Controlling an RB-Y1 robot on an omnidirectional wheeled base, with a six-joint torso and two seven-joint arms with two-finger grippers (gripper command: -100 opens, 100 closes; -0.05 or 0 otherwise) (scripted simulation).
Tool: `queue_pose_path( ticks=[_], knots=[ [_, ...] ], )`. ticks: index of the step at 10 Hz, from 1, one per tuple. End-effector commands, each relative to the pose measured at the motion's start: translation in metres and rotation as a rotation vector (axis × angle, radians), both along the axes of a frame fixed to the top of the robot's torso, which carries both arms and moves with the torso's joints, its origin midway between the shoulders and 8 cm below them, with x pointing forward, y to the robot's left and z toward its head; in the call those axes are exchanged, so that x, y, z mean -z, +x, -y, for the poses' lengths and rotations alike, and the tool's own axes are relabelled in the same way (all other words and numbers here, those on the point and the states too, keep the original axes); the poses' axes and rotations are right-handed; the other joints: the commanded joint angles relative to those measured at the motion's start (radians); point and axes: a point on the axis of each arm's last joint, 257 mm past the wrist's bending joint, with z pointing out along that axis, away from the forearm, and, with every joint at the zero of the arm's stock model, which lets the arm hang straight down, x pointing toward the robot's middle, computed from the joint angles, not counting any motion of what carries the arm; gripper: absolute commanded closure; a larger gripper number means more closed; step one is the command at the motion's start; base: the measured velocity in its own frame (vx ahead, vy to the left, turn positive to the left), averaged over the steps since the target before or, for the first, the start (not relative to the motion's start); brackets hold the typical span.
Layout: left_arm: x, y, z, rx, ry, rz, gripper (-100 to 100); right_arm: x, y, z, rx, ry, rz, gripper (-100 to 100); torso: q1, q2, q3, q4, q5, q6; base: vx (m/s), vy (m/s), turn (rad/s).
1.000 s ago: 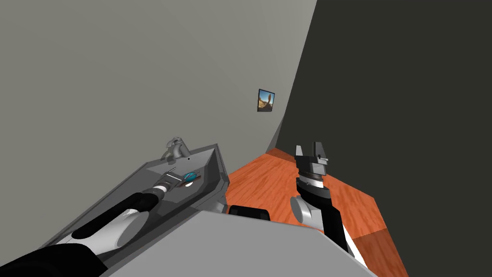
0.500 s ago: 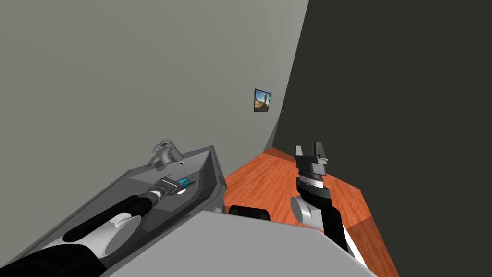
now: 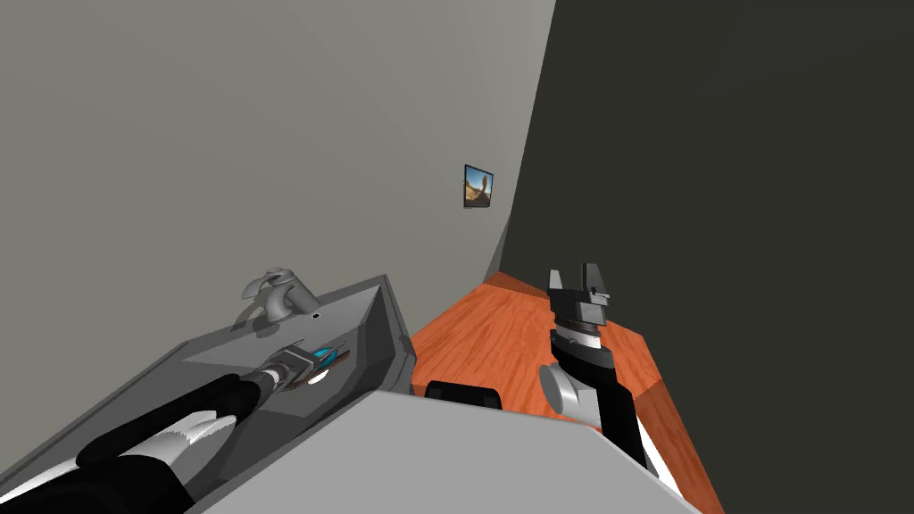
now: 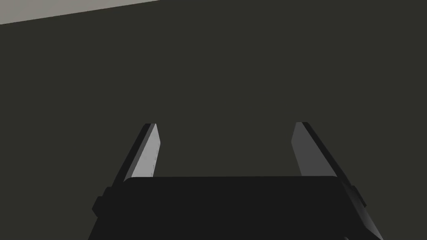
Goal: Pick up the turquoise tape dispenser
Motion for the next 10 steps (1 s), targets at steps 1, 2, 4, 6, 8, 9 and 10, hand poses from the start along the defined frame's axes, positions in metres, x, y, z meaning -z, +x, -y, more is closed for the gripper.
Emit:
queue_pose_path(
  ticks=[1,2,4,6,8,9,10],
  knots=[
    [0.008,-0.010,-0.003,-0.020,-0.016,-0.047,-100,0.000,0.000,0.000,0.000,0.000,0.000,0,0.000,0.000,0.000,0.000,0.000,0.000,0.042,0.034,-0.079],
    [0.015,-0.025,-0.008,-0.042,-0.027,-0.090,-100,0.000,0.000,0.000,0.000,0.000,0.000,0,0.000,0.000,0.000,0.000,0.000,-0.001,0.050,0.037,-0.153],
    [0.027,-0.047,-0.010,-0.070,-0.046,-0.163,-100,0.000,0.000,0.000,0.000,0.000,0.000,0,0.000,0.001,0.000,0.000,0.000,-0.001,0.035,0.041,-0.122],
    [0.035,-0.066,-0.012,-0.094,-0.060,-0.223,-100,0.000,0.000,0.000,0.000,0.000,0.000,0,0.000,0.001,0.001,0.000,0.000,-0.001,0.030,0.043,-0.118],
    [0.044,-0.088,-0.013,-0.118,-0.075,-0.291,-100,0.000,0.000,0.000,0.000,0.000,0.000,0,0.000,0.001,0.001,0.000,0.000,-0.001,0.030,0.038,-0.115],
    [0.046,-0.090,-0.013,-0.121,-0.079,-0.300,-100,0.000,0.000,0.000,0.000,0.000,0.000,0,0.000,0.001,0.001,0.000,0.000,0.000,0.029,0.035,-0.072],
    [0.052,-0.108,-0.013,-0.139,-0.088,-0.353,-100,0.000,0.000,0.000,0.000,0.000,0.000,0,0.000,0.001,0.001,0.000,0.000,-0.001,0.029,0.044,-0.113]
  ],
)
